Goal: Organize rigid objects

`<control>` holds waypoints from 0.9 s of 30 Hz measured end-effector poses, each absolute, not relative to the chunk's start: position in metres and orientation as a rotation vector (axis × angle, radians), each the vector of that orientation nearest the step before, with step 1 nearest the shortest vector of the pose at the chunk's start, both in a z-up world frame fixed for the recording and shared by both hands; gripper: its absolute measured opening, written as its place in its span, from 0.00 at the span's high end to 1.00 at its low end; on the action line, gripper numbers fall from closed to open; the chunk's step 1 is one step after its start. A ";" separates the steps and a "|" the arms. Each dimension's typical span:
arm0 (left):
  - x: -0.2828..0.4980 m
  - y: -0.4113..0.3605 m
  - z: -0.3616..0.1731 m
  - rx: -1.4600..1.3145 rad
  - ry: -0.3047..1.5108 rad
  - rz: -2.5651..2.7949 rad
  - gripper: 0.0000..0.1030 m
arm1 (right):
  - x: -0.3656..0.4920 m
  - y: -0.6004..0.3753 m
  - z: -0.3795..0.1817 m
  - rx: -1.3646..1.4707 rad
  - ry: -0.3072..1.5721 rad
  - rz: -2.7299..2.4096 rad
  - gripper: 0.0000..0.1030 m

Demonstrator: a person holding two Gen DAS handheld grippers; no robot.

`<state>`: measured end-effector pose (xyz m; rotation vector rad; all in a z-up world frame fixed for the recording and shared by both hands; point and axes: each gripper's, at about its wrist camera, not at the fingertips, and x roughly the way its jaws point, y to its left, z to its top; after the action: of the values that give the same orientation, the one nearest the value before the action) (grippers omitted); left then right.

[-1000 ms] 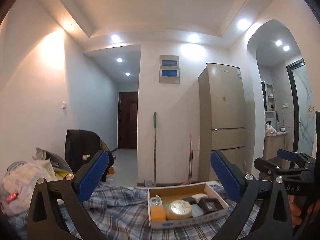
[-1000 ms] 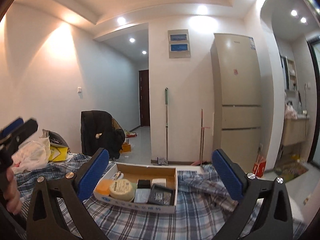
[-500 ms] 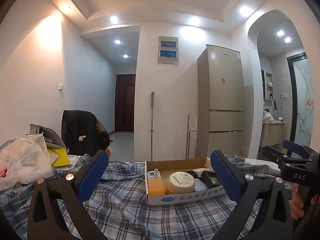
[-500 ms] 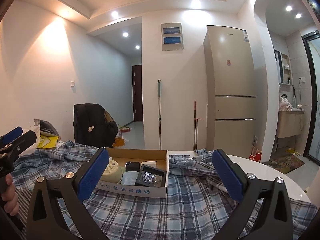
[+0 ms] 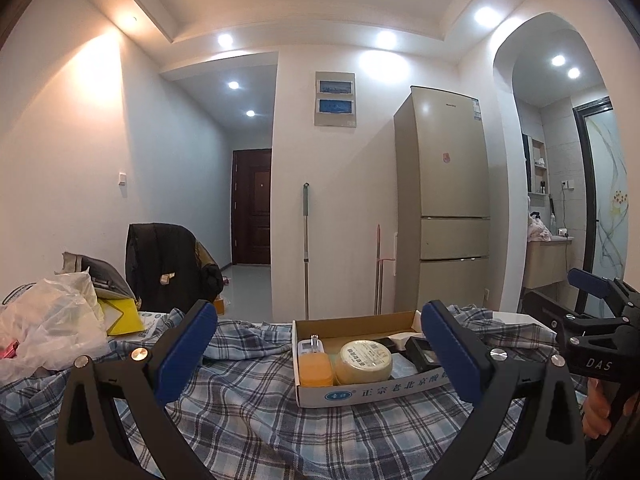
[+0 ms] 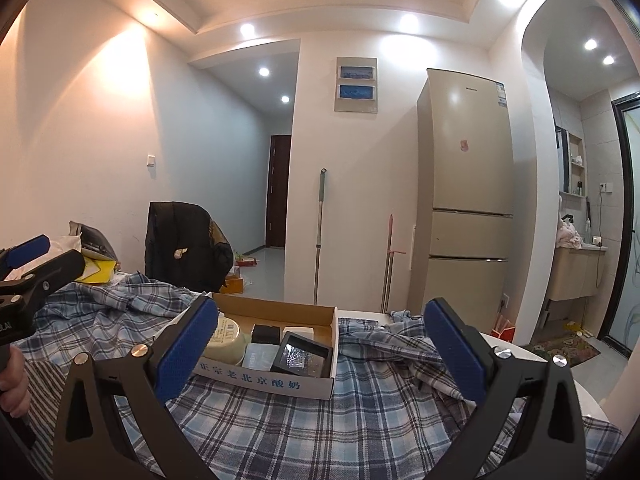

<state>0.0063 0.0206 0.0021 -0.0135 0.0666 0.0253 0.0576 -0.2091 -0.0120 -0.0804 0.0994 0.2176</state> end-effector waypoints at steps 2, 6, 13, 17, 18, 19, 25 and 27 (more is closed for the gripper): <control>0.004 0.019 0.003 -0.005 0.057 0.028 0.00 | 0.059 -0.210 -0.012 -0.073 0.108 0.214 0.00; -0.002 0.018 0.004 0.001 0.026 0.034 0.00 | 0.060 -0.213 -0.012 -0.061 0.115 0.210 0.00; -0.005 0.015 0.005 0.016 0.005 0.032 0.00 | 0.059 -0.212 -0.012 -0.067 0.111 0.209 0.00; -0.002 0.018 0.005 0.002 0.016 0.033 0.00 | 0.059 -0.212 -0.012 -0.067 0.110 0.210 0.00; -0.002 0.018 0.004 0.000 0.017 0.034 0.00 | 0.059 -0.212 -0.012 -0.067 0.110 0.210 0.00; -0.002 0.019 0.004 -0.002 0.019 0.035 0.00 | 0.059 -0.212 -0.012 -0.067 0.111 0.210 0.00; -0.002 0.019 0.004 0.000 0.017 0.035 0.00 | 0.059 -0.212 -0.012 -0.067 0.111 0.209 0.00; -0.001 0.019 0.004 0.000 0.018 0.035 0.00 | 0.059 -0.212 -0.012 -0.067 0.112 0.209 0.00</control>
<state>-0.0011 0.0189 0.0043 0.0000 0.0179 0.0350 0.0589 -0.2121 -0.0123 -0.0672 0.1118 0.2091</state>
